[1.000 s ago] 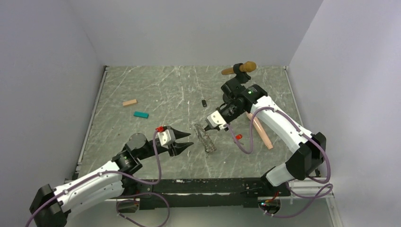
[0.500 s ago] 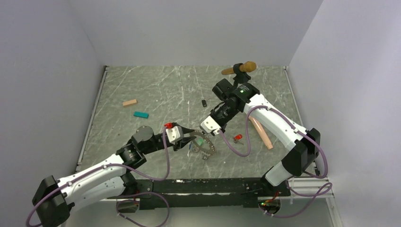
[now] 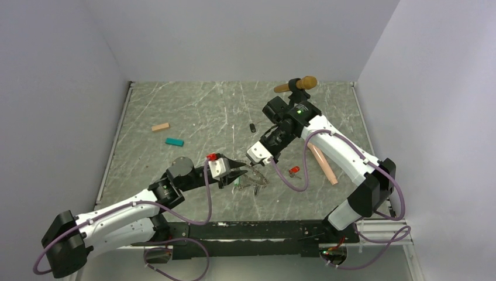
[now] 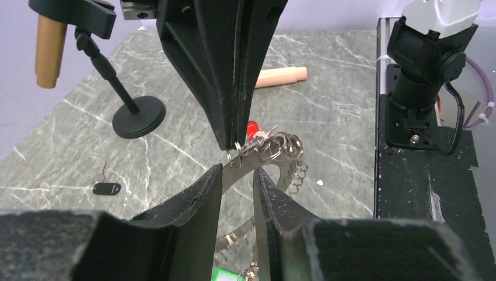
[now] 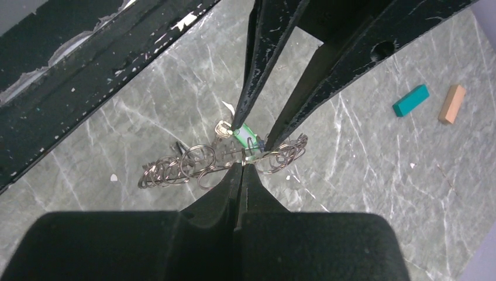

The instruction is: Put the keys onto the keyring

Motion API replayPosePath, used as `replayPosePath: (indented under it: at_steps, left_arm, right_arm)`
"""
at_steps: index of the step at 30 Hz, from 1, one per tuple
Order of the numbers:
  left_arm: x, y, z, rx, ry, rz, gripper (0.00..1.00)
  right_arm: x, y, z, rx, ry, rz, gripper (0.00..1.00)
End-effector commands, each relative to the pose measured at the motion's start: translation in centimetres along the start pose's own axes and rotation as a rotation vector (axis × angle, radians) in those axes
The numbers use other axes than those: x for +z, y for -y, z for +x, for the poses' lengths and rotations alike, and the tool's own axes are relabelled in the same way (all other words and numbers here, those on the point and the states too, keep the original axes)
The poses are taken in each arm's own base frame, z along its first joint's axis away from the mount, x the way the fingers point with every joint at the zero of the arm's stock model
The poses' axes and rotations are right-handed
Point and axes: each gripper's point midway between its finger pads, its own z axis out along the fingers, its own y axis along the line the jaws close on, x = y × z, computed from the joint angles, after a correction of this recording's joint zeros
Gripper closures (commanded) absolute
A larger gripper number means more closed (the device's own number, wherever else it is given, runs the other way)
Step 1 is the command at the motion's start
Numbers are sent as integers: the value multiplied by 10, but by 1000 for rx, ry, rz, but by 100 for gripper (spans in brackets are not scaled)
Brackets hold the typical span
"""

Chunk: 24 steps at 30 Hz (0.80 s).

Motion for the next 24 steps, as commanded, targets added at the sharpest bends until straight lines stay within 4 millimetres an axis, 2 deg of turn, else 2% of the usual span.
replayPosePath:
  at_steps: [1,15,18,20,24]
  left_arm:
    - [8,2,-23,5,75,7,69]
    - [16,1,-23,-11,43,-15,80]
    - [17,0,-22,-17,35,-20,87]
    - [17,0,-22,-19,27,-22,100]
    - [15,-2,-18,-30,-17,-34,100]
  right_arm:
    - [-7,15,-22,-7,64,57,100]
    - [-7,14,-29,59,95,84,100]
    - [-7,13,-32,71,107,90,100]
    - [-6,13,-31,86,110,92,100]
    - [-6,13,-30,130,104,110,100]
